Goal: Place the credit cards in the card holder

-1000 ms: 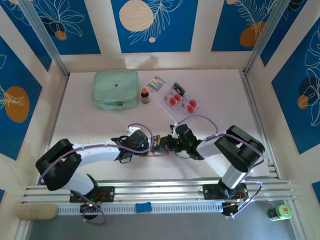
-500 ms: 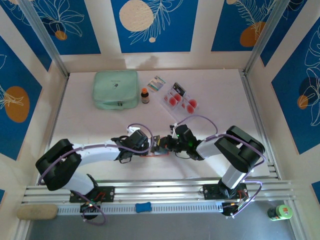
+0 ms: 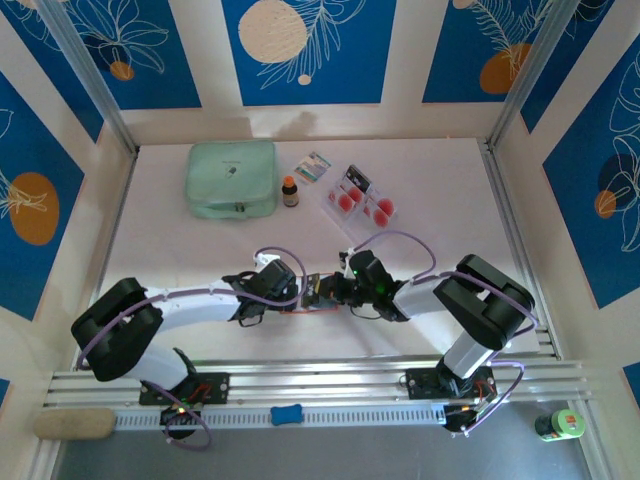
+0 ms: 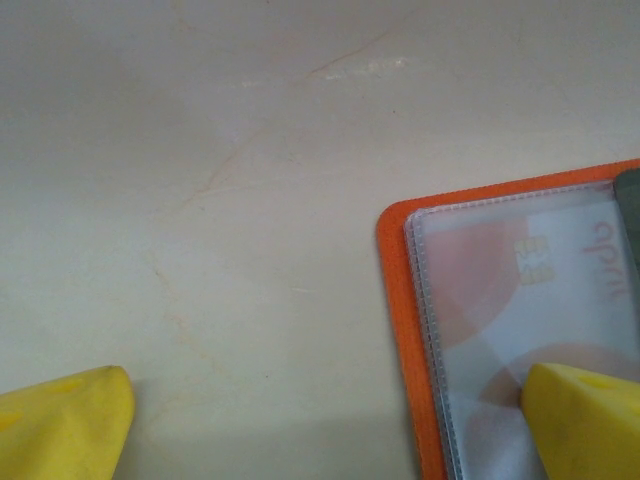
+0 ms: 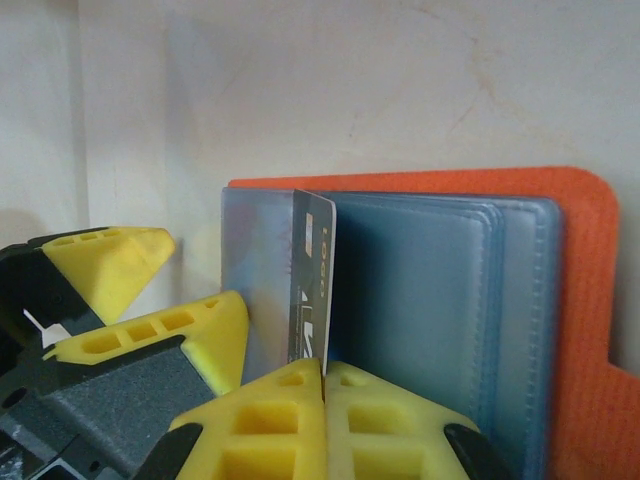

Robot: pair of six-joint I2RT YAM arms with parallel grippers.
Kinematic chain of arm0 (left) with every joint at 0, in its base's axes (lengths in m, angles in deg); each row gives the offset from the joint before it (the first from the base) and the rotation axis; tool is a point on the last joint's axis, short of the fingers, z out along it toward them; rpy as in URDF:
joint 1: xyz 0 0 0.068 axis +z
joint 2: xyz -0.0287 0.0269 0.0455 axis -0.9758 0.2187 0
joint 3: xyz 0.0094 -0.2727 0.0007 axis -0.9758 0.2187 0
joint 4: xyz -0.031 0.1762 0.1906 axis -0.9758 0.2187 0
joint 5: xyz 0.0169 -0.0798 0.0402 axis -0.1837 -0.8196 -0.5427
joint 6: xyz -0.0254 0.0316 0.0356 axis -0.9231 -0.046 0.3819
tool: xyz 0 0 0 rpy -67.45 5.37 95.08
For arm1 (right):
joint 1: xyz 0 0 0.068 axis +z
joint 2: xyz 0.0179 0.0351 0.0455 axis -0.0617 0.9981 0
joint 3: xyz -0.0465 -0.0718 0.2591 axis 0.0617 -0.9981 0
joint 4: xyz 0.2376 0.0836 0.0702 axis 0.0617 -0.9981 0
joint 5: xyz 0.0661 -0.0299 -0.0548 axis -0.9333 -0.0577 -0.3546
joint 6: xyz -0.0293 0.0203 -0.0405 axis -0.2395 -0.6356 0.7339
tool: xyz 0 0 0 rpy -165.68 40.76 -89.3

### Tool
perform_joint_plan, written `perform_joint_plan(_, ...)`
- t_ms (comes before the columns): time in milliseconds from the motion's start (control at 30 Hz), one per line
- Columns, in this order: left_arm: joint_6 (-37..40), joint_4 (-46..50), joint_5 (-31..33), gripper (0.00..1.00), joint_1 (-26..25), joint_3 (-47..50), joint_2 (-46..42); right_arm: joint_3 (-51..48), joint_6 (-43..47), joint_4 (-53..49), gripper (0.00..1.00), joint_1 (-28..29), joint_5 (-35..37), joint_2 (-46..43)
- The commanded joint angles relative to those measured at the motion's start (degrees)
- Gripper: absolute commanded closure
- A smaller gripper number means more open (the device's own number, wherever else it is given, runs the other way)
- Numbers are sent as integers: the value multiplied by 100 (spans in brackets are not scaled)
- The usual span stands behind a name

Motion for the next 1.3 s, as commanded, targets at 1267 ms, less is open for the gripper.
perform_joint_plan(1267, 4, 222, 38, 0, 45, 86, -3, 95, -49, -945, 100, 119, 83, -37)
